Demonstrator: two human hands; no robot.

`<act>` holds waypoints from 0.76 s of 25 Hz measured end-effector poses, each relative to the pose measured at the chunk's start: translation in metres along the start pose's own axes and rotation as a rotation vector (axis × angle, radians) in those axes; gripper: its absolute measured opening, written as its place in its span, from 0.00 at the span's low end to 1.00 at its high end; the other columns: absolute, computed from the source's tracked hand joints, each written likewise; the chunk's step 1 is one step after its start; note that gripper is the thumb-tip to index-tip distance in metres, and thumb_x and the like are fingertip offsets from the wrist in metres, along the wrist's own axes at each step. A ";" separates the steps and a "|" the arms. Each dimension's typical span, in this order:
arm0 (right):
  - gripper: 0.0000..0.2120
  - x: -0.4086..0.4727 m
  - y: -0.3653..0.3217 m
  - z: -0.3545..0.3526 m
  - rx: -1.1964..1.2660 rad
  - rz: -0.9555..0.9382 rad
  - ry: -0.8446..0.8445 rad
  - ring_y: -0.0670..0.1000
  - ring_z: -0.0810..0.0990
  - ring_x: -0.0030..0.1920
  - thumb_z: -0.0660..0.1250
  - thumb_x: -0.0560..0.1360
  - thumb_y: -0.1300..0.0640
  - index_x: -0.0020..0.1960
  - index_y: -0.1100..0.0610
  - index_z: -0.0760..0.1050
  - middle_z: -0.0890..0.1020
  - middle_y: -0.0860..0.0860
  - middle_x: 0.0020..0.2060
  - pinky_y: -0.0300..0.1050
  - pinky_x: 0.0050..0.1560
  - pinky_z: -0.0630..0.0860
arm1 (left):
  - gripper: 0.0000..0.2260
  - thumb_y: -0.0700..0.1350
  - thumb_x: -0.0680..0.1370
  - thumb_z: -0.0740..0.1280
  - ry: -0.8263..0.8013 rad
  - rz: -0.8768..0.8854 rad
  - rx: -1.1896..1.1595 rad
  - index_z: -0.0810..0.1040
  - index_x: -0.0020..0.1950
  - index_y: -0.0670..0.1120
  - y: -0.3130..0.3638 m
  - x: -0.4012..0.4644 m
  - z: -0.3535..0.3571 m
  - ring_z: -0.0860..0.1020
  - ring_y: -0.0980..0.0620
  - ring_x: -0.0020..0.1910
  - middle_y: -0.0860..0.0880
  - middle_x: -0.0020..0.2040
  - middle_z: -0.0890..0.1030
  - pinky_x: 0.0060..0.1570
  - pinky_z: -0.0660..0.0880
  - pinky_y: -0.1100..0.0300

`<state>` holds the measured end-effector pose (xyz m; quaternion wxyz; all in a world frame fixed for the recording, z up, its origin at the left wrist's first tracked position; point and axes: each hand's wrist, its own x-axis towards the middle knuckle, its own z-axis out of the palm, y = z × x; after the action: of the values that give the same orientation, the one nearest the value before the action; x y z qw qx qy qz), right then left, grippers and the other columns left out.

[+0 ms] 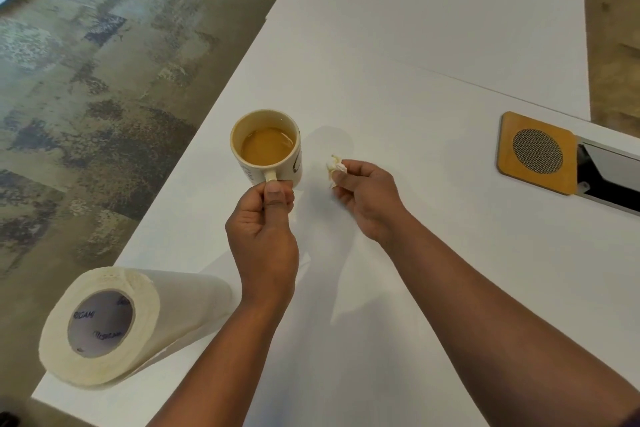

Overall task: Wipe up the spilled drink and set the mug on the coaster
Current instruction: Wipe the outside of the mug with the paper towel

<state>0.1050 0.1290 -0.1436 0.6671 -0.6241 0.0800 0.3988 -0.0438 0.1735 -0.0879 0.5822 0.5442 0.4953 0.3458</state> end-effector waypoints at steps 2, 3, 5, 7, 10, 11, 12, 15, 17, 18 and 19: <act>0.08 -0.004 -0.001 0.004 0.086 0.045 -0.084 0.51 0.84 0.46 0.71 0.75 0.69 0.52 0.61 0.82 0.86 0.55 0.46 0.45 0.53 0.82 | 0.10 0.47 0.85 0.61 -0.040 -0.002 -0.014 0.81 0.48 0.49 0.001 -0.002 -0.002 0.82 0.48 0.50 0.50 0.45 0.84 0.59 0.80 0.49; 0.09 -0.004 -0.001 0.006 0.091 0.044 -0.115 0.51 0.84 0.47 0.71 0.75 0.69 0.54 0.62 0.81 0.86 0.55 0.47 0.45 0.53 0.82 | 0.11 0.47 0.85 0.60 -0.062 -0.007 -0.028 0.80 0.47 0.49 0.002 -0.003 -0.002 0.82 0.47 0.50 0.48 0.46 0.84 0.59 0.80 0.48; 0.11 -0.005 -0.005 0.008 0.068 0.033 -0.166 0.51 0.85 0.48 0.71 0.75 0.69 0.57 0.62 0.81 0.87 0.55 0.48 0.46 0.54 0.82 | 0.13 0.46 0.86 0.58 -0.100 -0.027 -0.065 0.78 0.44 0.50 0.003 -0.004 -0.002 0.82 0.47 0.50 0.45 0.47 0.83 0.60 0.80 0.47; 0.13 -0.006 -0.011 0.007 0.038 0.039 -0.207 0.51 0.85 0.48 0.70 0.76 0.69 0.59 0.62 0.81 0.87 0.54 0.47 0.46 0.56 0.82 | 0.14 0.46 0.86 0.57 -0.120 -0.057 -0.098 0.76 0.42 0.49 0.005 -0.006 -0.001 0.81 0.48 0.48 0.45 0.45 0.82 0.61 0.79 0.46; 0.13 -0.008 -0.022 0.004 0.000 0.052 -0.260 0.52 0.84 0.48 0.69 0.75 0.71 0.58 0.62 0.82 0.87 0.54 0.47 0.48 0.57 0.82 | 0.14 0.47 0.86 0.57 -0.131 -0.074 -0.122 0.75 0.42 0.49 0.008 -0.008 0.001 0.79 0.50 0.46 0.45 0.44 0.80 0.60 0.78 0.45; 0.13 -0.008 -0.025 0.004 -0.008 0.057 -0.280 0.52 0.84 0.49 0.69 0.75 0.71 0.57 0.62 0.82 0.86 0.54 0.47 0.48 0.56 0.82 | 0.14 0.48 0.86 0.57 -0.134 -0.069 -0.119 0.75 0.43 0.48 0.010 -0.008 0.001 0.79 0.51 0.45 0.46 0.42 0.80 0.58 0.78 0.47; 0.13 -0.008 -0.028 0.004 -0.016 0.060 -0.297 0.52 0.84 0.48 0.68 0.76 0.71 0.57 0.61 0.82 0.86 0.54 0.47 0.47 0.55 0.82 | 0.14 0.49 0.86 0.58 -0.138 -0.064 -0.120 0.75 0.43 0.48 0.013 -0.008 0.002 0.79 0.52 0.44 0.49 0.40 0.80 0.56 0.78 0.49; 0.15 -0.009 -0.034 0.006 -0.012 0.054 -0.323 0.52 0.84 0.49 0.68 0.76 0.71 0.60 0.61 0.81 0.86 0.55 0.48 0.46 0.54 0.82 | 0.13 0.55 0.82 0.60 -0.160 -0.058 -0.113 0.77 0.45 0.50 0.021 -0.009 0.004 0.79 0.53 0.42 0.57 0.35 0.79 0.51 0.79 0.56; 0.16 -0.010 -0.035 0.006 0.026 0.059 -0.338 0.52 0.84 0.50 0.67 0.76 0.71 0.61 0.60 0.81 0.86 0.55 0.50 0.46 0.55 0.82 | 0.14 0.60 0.78 0.61 -0.179 -0.049 -0.111 0.78 0.47 0.51 0.024 -0.008 0.003 0.79 0.53 0.42 0.57 0.35 0.79 0.48 0.78 0.57; 0.16 -0.011 -0.036 0.006 0.044 0.065 -0.344 0.52 0.84 0.50 0.67 0.77 0.71 0.61 0.60 0.81 0.86 0.55 0.50 0.46 0.55 0.82 | 0.15 0.60 0.77 0.61 -0.184 -0.044 -0.116 0.79 0.48 0.51 0.025 -0.007 0.003 0.79 0.53 0.41 0.57 0.35 0.80 0.46 0.77 0.57; 0.16 -0.012 -0.036 0.006 0.055 0.069 -0.347 0.52 0.84 0.50 0.66 0.77 0.71 0.61 0.59 0.81 0.86 0.55 0.50 0.46 0.54 0.82 | 0.15 0.60 0.77 0.61 -0.187 -0.039 -0.121 0.80 0.49 0.51 0.026 -0.007 0.002 0.79 0.53 0.41 0.56 0.35 0.80 0.46 0.77 0.57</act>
<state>0.1170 0.1331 -0.1077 0.6737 -0.5243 -0.0041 0.5208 -0.0402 0.1705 -0.0610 0.6641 0.5284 0.4275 0.3115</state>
